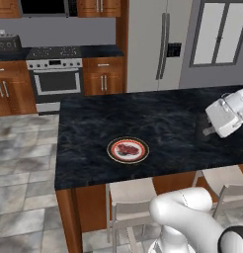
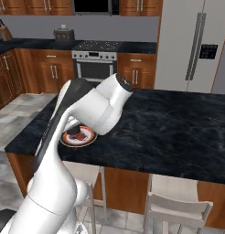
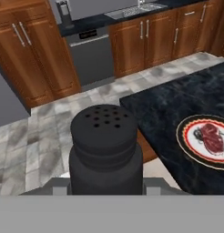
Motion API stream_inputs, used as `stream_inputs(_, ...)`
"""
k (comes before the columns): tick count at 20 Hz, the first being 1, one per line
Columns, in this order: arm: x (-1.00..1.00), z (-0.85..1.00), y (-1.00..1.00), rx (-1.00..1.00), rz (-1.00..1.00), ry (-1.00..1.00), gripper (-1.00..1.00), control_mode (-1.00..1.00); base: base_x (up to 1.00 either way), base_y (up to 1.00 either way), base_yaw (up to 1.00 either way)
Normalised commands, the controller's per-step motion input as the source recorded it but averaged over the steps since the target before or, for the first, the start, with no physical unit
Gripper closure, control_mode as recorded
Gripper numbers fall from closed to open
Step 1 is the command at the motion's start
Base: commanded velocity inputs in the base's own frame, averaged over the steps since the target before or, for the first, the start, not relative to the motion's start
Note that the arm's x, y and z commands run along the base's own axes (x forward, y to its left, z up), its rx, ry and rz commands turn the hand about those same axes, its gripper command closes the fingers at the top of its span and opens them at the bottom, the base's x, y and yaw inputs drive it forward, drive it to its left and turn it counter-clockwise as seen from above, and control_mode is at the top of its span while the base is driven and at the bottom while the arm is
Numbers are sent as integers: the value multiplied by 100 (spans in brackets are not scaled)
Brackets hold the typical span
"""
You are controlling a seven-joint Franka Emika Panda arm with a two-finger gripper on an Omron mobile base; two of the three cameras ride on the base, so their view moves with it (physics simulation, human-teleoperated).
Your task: Retrieve the shaker from the cabinet and place it next the steak on a plate on the dining table.
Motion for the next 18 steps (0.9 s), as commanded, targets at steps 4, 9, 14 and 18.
stream_inputs(4, 26, -47, -11, 5, 0, 0, 100, -100, 0, 0, 0)
stream_inputs(9, 32, -48, 0, 11, 0, -3, 100, -100, 0, 0, 0)
stream_inputs(14, 28, -39, -1, 7, 0, -7, 100, -100, 0, 0, 0)
stream_inputs(18, 45, -23, -5, 0, 4, -3, 100, -100, 0, 0, 0)
